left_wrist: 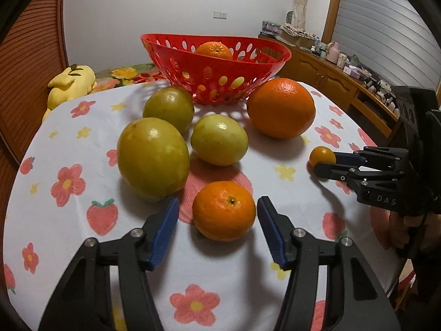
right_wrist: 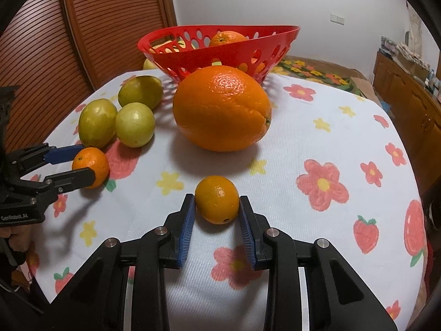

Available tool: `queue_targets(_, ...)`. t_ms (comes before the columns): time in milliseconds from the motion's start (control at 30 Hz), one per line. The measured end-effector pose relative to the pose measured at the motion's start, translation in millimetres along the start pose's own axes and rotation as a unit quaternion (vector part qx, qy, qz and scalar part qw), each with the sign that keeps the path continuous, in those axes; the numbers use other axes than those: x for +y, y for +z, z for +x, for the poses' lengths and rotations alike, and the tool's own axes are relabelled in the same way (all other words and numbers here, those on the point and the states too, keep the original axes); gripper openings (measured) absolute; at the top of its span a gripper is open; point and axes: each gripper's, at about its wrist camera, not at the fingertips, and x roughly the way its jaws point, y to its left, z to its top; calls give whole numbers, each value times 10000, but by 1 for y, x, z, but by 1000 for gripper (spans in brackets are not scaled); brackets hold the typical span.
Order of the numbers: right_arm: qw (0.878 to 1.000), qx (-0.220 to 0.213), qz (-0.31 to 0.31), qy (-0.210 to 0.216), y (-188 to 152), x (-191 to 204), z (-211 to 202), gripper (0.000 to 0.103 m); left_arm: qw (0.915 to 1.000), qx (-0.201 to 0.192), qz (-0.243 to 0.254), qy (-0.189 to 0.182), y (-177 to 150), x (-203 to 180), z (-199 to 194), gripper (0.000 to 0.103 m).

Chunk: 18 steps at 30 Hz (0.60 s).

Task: Organize fruits
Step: 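Grasp a tangerine with the left gripper while the right gripper grasps a small tangerine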

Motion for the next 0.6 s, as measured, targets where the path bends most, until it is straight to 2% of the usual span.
queue_targets(167, 10000, 2, -38, -38, 0, 0, 0, 31, 10000, 61, 36, 53, 1, -1, 4, 58)
queue_targets(267, 10000, 4, -31, -41, 0, -1, 0, 31, 9999, 53, 67, -78, 2, -2, 4, 46)
queue_targets(600, 10000, 1, -23, -26, 0, 1, 2, 31, 9999, -99, 43, -75, 3, -4, -4, 45)
